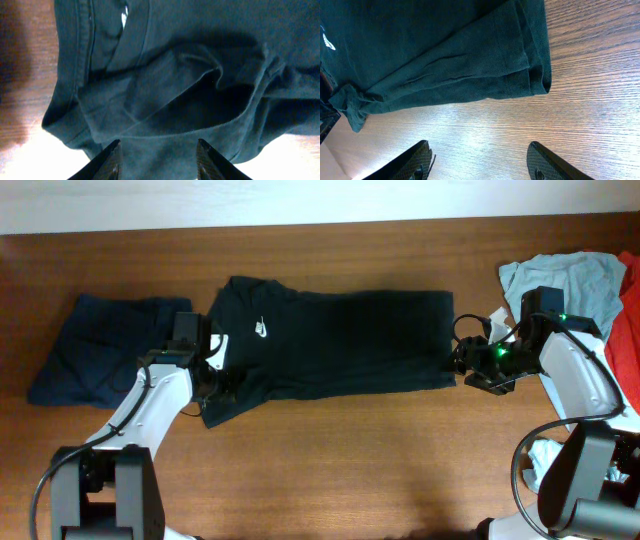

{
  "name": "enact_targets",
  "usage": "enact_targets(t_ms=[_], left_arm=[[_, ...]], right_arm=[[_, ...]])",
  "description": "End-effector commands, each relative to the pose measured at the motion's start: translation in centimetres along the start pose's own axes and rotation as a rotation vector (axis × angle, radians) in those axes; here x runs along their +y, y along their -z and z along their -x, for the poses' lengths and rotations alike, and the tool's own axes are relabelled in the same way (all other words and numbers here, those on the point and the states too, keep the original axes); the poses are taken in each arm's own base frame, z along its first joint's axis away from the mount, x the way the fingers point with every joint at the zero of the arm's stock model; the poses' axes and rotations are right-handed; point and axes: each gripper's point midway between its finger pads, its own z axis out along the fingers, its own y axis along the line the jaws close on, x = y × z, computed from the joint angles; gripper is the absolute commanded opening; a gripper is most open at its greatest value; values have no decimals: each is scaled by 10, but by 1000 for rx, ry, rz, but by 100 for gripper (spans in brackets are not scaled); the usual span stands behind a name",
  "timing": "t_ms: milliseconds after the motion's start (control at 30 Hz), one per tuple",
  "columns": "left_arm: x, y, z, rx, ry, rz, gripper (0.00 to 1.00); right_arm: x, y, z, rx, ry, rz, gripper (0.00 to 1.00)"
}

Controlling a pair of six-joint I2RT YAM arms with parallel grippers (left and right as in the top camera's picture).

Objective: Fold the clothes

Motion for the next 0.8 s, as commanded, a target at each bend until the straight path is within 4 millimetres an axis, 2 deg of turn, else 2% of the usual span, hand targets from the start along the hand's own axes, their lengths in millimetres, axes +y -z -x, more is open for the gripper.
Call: enact_targets(t_ms=[0, 100, 200, 233, 300, 367, 467, 567, 667, 767], left_arm=[[-1, -1, 0, -2, -3, -18, 47], [-1, -1, 0, 0, -3, -18, 47], [-1, -1, 2, -9, -3, -18, 48], [-1, -1, 4, -16, -4, -19, 48], [-1, -1, 5, -19, -4, -19, 48], [-1, -1, 5, -19, -4, -19, 48], [-1, -1, 5, -19, -4, -19, 48], [-1, -1, 5, -19, -4, -20, 48], [-4, 1, 5, -15, -3, -32, 47], [-12, 13, 9, -15, -4, -76, 35]], right_arm=[[-3, 1, 1, -4, 13, -22, 67], [-17, -7, -8, 17, -29, -71, 67], [-21, -14, -5, -6, -14, -68, 65], [-20, -17, 2, -37, 1, -56, 52], [-16, -22, 7, -63, -4, -13, 40], [-13, -29, 8, -76, -40, 10, 37], [0, -38, 6, -74, -5, 56, 32], [11, -48, 3, -72, 49, 52, 19], [16, -59, 3, -83, 105, 6, 12], [14, -70, 1, -65, 125, -34, 11]])
